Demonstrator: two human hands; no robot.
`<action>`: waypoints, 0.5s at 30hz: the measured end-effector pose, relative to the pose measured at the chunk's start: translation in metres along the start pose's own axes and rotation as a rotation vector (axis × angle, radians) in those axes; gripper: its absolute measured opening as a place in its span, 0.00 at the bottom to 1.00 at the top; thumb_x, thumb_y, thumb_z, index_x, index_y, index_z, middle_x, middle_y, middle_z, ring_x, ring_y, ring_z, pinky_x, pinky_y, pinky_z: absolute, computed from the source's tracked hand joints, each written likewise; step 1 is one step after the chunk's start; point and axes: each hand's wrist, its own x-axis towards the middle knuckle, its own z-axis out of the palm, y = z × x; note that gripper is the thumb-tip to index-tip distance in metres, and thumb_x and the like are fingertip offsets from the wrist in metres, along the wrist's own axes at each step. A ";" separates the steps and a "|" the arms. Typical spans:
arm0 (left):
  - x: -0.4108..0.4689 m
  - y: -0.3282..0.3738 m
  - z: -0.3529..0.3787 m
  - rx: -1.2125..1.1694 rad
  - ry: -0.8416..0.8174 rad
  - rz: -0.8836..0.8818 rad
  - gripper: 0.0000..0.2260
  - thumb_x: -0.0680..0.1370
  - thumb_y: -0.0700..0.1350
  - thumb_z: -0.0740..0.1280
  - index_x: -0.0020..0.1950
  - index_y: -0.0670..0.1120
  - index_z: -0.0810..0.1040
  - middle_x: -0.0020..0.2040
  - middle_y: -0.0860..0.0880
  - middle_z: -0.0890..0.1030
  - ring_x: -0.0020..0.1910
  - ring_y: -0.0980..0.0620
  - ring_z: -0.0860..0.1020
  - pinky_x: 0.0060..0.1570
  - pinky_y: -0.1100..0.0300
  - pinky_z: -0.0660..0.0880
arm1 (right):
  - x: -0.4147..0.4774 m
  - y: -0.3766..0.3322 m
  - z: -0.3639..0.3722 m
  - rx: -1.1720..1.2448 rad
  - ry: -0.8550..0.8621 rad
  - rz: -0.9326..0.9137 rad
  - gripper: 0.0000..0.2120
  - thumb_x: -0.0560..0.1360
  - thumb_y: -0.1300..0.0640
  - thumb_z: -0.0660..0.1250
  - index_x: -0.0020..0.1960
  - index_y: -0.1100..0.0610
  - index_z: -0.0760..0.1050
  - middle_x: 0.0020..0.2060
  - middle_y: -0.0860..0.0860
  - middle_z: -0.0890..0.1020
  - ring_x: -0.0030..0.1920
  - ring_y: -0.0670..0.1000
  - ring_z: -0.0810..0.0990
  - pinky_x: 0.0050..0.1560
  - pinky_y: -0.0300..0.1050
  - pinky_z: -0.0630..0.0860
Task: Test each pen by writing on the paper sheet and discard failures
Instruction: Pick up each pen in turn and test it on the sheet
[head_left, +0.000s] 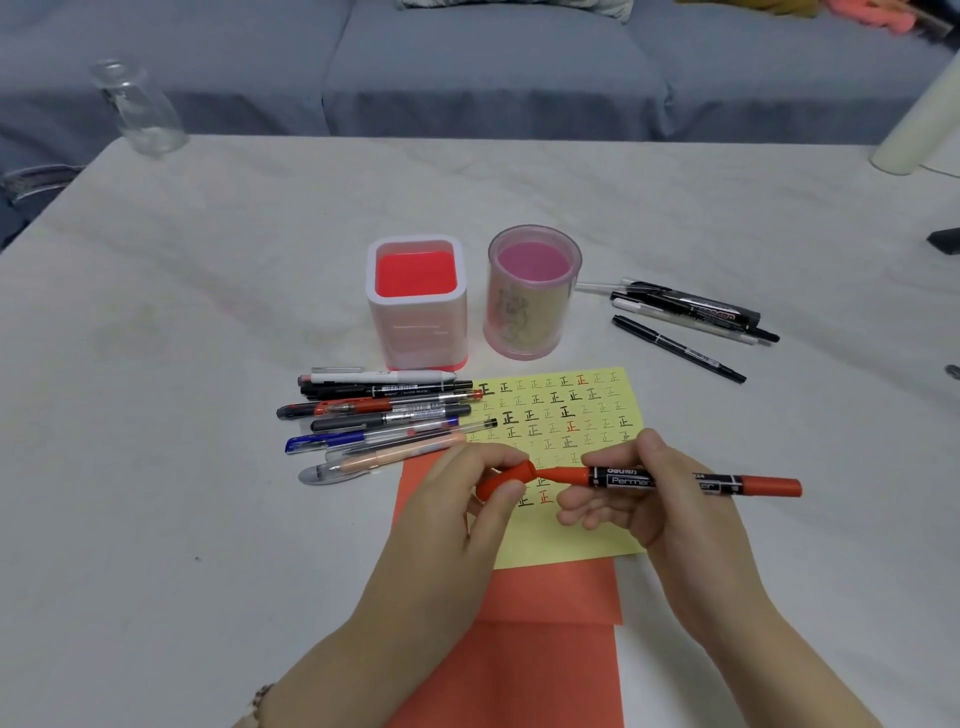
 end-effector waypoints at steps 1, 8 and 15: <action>0.000 0.000 0.000 0.008 -0.007 0.016 0.12 0.77 0.42 0.64 0.47 0.62 0.71 0.48 0.62 0.75 0.51 0.67 0.71 0.47 0.77 0.66 | -0.001 0.000 0.000 -0.009 0.003 0.007 0.27 0.58 0.30 0.70 0.36 0.56 0.82 0.31 0.63 0.83 0.31 0.58 0.83 0.32 0.39 0.77; 0.002 0.003 0.005 0.053 -0.167 0.113 0.05 0.77 0.51 0.59 0.47 0.62 0.67 0.48 0.61 0.73 0.51 0.68 0.69 0.49 0.78 0.63 | -0.004 -0.006 0.002 -0.131 0.086 -0.040 0.17 0.72 0.51 0.67 0.27 0.54 0.67 0.17 0.54 0.72 0.19 0.48 0.68 0.24 0.34 0.68; 0.012 0.014 0.015 -0.159 -0.258 0.031 0.07 0.74 0.55 0.64 0.41 0.56 0.67 0.35 0.54 0.74 0.34 0.56 0.69 0.36 0.62 0.65 | 0.002 -0.013 0.000 -0.165 0.164 -0.094 0.23 0.74 0.60 0.66 0.22 0.52 0.66 0.14 0.53 0.69 0.17 0.48 0.64 0.22 0.35 0.65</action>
